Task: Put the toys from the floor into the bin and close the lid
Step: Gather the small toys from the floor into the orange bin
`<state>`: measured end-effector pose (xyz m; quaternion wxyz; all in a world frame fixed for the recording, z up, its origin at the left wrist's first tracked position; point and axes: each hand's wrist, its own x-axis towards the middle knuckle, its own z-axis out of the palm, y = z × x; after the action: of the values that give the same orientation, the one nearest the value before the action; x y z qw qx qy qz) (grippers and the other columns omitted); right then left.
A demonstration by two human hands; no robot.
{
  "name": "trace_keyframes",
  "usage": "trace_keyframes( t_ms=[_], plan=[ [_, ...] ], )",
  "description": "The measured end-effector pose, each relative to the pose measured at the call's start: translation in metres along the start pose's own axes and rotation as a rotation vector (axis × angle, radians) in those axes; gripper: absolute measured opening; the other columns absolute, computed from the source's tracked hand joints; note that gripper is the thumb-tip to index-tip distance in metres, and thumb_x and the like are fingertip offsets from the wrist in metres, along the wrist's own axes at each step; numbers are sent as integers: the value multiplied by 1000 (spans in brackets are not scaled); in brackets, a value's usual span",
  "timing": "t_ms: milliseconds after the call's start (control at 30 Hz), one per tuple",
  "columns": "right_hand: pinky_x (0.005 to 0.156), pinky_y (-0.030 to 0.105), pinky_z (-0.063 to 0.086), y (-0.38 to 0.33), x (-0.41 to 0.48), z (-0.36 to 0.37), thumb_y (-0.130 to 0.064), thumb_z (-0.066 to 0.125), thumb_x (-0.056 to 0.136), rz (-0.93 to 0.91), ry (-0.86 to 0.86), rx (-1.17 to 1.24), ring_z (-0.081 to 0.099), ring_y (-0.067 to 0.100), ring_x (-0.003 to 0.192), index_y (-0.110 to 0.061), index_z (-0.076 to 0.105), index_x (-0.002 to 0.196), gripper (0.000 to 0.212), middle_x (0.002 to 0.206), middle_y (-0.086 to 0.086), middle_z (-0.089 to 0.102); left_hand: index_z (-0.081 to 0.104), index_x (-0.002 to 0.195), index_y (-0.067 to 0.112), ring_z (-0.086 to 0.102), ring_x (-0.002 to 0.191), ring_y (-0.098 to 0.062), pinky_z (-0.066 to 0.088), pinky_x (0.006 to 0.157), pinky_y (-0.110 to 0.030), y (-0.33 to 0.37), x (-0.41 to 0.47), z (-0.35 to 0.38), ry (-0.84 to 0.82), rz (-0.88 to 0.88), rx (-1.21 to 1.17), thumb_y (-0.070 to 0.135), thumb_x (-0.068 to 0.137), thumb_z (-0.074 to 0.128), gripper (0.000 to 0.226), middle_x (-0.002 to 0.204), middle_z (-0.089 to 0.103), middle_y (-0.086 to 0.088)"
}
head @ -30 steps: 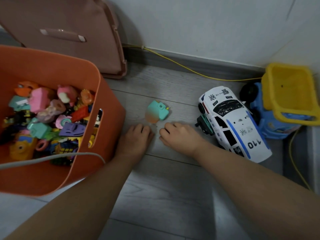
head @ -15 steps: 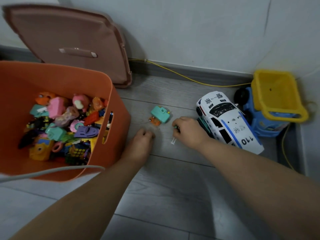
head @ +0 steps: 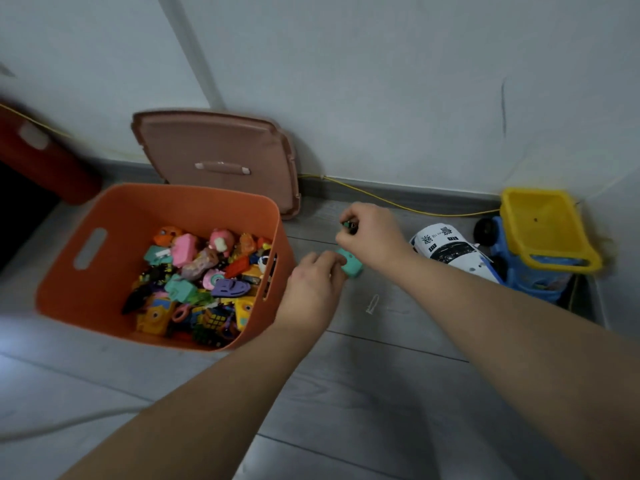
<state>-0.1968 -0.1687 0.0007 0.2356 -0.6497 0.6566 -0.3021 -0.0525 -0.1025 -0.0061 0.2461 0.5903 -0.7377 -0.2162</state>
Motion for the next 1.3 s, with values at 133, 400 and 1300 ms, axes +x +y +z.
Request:
trace_keyframes(
  t_ms=[133,400,1300],
  plan=[
    [74,28,49,-50,16,-1,-17,71,71,15,107,149,65,17,79,-18,72,88,17,82,0,71,70,106,14,61,92,-23,43,81,-28,8,12,-42,112,20,-8,12,94,54,20,99,66,-6],
    [72,24,45,-115,18,13,-18,69,76,-104,68,247,60,11,81,-18,70,90,14,86,-7,65,61,103,30,60,66,-9,48,59,-31,-27,14,-125,241,-260,-31,27,100,45,16,85,68,4],
    [123,36,17,-37,-8,-4,-58,24,97,-242,-54,61,24,24,149,-18,42,150,68,158,12,35,41,144,22,38,134,-20,37,110,-34,-5,15,-91,168,47,89,49,80,74,77,143,40,-4]
  ],
)
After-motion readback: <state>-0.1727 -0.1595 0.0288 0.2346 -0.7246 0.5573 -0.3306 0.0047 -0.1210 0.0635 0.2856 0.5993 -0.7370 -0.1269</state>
